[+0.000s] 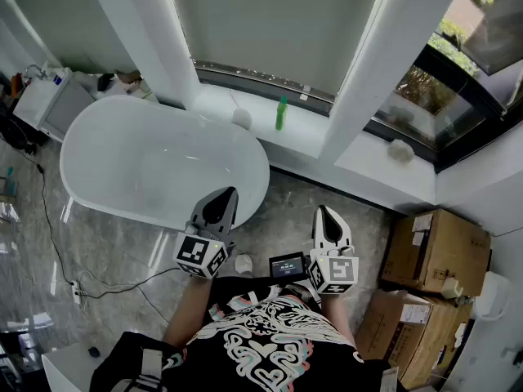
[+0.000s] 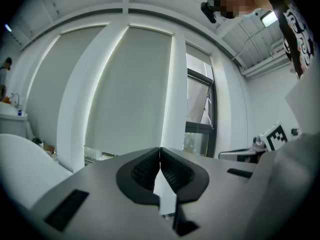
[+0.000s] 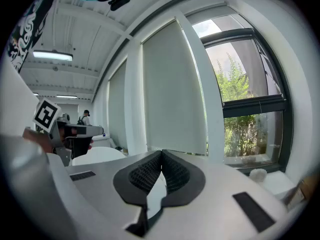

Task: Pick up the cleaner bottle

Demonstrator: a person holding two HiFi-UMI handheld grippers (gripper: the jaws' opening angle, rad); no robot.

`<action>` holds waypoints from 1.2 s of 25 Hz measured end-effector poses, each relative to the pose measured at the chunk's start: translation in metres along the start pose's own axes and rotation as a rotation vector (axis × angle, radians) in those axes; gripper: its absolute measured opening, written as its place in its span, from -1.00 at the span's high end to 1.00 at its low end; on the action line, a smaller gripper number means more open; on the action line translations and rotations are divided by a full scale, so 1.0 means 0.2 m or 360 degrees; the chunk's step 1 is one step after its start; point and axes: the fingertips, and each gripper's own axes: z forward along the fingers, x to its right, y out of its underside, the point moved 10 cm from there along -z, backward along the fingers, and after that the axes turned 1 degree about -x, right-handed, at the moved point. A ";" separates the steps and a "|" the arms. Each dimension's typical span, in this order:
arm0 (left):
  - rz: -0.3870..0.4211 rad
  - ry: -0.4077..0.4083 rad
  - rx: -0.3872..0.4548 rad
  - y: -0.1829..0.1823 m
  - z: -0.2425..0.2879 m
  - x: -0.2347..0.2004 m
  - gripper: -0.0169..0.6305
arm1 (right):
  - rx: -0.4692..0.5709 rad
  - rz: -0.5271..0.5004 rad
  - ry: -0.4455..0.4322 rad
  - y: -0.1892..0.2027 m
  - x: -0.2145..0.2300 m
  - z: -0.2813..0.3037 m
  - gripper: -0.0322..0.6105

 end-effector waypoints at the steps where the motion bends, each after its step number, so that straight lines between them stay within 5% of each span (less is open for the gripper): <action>1: -0.0027 -0.0013 0.0022 -0.01 -0.02 0.05 0.90 | -0.0007 -0.0002 -0.0005 0.00 0.01 -0.07 0.82; 11: 0.0073 0.0033 0.0096 -0.01 -0.16 0.57 0.90 | 0.0008 -0.0031 -0.0026 0.06 0.19 -0.54 0.82; 17: -0.0110 0.0038 0.0057 0.02 -0.21 0.65 0.90 | 0.0028 0.0036 -0.0020 0.07 0.25 -0.60 0.82; 30: -0.0022 -0.0059 -0.0017 0.06 -0.20 0.72 0.89 | -0.0014 0.0037 -0.0056 0.10 0.30 -0.63 0.82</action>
